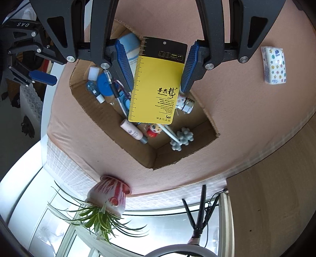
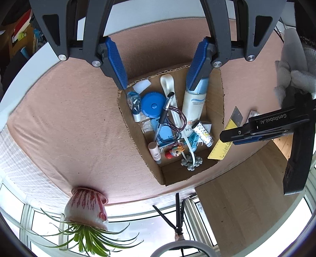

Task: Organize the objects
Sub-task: 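Carry the yellow card over the box and open the left gripper, then move both tools to the white tissue pack and close the right gripper on it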

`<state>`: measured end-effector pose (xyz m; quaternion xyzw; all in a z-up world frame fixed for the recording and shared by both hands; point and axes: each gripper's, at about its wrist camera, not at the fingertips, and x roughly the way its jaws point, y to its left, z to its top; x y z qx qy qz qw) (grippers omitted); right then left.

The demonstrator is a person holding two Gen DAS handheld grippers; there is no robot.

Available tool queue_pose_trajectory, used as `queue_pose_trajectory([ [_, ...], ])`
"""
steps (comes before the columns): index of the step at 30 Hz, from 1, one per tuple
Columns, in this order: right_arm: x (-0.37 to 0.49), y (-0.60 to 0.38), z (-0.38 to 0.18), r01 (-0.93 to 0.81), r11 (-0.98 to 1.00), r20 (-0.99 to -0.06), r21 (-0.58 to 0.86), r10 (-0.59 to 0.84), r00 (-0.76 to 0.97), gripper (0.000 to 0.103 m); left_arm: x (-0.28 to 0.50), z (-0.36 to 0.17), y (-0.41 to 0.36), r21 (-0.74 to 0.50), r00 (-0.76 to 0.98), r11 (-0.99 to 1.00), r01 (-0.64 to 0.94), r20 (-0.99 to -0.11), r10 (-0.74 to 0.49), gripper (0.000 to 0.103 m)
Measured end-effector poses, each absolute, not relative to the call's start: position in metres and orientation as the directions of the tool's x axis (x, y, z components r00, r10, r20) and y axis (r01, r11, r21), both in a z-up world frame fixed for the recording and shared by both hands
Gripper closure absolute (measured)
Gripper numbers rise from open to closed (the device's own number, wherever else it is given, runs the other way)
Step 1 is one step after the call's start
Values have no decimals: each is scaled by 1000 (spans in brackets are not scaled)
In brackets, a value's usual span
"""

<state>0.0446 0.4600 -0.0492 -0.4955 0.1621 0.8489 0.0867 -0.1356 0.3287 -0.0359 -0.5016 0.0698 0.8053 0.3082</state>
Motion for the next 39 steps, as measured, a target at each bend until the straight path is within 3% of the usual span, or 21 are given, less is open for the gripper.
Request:
queue_pose_trajectory([
  [16,60,496,-55,-369,-911,-877,185,16,-480,45,-148,-45,400,-220,-273,-759,-613,-842,465,49],
  [18,61,498,-55,-373,-909,-878,186,16,-478,45,-149,-48,405,-220,-271,-763,-607,-846,460,34],
  [19,61,499,-56,-373,-909,-879,186,15,-477,45,-149,-50,406,-213,-279,-771,-601,-847,452,20],
  [20,61,498,-56,-372,-909,-879,187,14,-476,45,-149,-50,407,-210,-286,-775,-596,-846,450,19],
  [29,57,489,-56,-351,-915,-877,200,-7,-480,45,-148,-47,380,-200,-321,-810,-551,-846,427,19],
  [39,33,448,-53,-266,-940,-872,213,-60,-486,44,-138,-46,291,-193,-373,-887,-420,-854,363,19],
])
